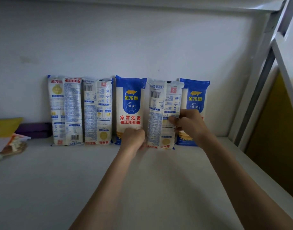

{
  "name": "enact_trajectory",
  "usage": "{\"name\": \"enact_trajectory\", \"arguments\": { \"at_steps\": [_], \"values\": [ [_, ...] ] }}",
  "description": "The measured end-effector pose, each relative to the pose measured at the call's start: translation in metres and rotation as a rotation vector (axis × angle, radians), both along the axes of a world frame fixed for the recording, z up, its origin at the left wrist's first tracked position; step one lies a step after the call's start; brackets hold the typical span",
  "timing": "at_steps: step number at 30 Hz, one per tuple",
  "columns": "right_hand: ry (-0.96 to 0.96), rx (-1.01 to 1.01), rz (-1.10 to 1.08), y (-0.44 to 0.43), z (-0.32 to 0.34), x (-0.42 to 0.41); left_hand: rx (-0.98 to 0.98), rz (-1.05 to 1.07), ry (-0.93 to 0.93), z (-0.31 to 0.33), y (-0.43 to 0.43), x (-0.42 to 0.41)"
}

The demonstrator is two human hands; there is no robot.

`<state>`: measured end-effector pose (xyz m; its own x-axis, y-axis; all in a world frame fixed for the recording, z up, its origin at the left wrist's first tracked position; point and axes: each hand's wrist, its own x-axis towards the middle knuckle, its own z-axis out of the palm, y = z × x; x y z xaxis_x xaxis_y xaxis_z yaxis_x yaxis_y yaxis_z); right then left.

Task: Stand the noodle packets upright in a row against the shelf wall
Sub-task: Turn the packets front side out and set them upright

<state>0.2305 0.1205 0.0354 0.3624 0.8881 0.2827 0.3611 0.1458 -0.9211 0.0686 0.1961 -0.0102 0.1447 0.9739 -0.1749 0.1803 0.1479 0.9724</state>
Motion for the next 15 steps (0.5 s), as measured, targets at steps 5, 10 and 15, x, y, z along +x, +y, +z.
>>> {"name": "enact_trajectory", "arguments": {
  "at_steps": [5,10,15],
  "values": [
    [-0.006,-0.023,0.193,-0.010,0.000,0.019,-0.529,-0.240,-0.435,0.003,-0.003,-0.005],
    [-0.112,-0.007,0.374,-0.024,0.006,0.035,-0.638,-0.233,-0.577,0.013,-0.011,-0.004],
    [-0.047,0.060,0.448,-0.029,0.016,0.035,-0.634,-0.247,-0.657,0.017,-0.019,0.000]
  ]
}}
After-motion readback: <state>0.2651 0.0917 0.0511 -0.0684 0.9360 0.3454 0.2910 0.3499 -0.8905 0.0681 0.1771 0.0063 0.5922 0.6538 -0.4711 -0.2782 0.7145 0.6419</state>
